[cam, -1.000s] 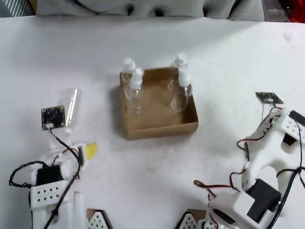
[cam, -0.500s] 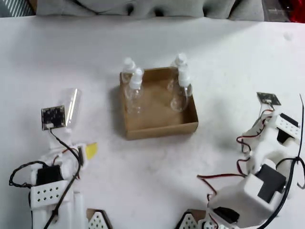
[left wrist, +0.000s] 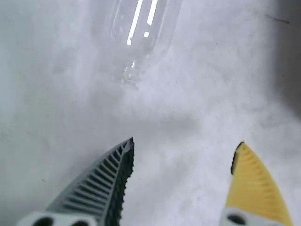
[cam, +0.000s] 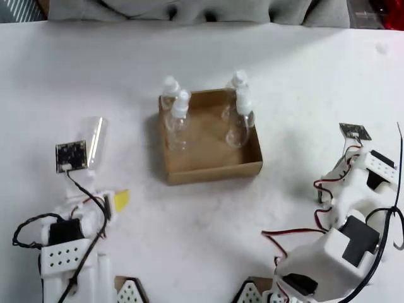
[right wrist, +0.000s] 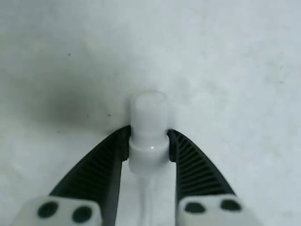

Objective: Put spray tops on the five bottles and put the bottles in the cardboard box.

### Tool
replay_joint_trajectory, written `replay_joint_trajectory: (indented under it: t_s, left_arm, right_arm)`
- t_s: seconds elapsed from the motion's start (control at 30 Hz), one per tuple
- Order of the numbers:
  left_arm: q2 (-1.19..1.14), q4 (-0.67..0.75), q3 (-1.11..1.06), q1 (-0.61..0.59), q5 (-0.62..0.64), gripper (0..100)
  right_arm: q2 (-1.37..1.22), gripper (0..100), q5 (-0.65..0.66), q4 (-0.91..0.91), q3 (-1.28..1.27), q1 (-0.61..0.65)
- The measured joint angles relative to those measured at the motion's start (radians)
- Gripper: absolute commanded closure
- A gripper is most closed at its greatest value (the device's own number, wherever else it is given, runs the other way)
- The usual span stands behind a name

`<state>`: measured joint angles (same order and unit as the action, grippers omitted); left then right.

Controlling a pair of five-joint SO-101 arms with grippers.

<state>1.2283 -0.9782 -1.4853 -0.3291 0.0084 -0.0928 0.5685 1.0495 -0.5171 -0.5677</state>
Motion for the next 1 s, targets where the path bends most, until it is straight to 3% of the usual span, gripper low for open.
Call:
replay_joint_trajectory:
  t_s: [0.13,0.53,0.8,1.0]
  left_arm:
    - [0.0,-0.008,0.029,0.0,0.0,69]
    - [-0.055,-0.272,0.519,-0.08,0.0,69]
    - [-0.443,-0.272,0.767,-0.084,0.0,69]
    - [-0.697,-0.077,0.855,-0.084,0.0,69]
  right_arm:
    - [0.0,77.4,0.0,0.0,-0.002,0.006]
    - [0.0,78.6,0.002,0.034,0.0,0.005]
    - [0.0,78.6,0.002,0.034,0.0,0.005]
    - [0.0,78.6,0.002,0.034,0.0,0.005]
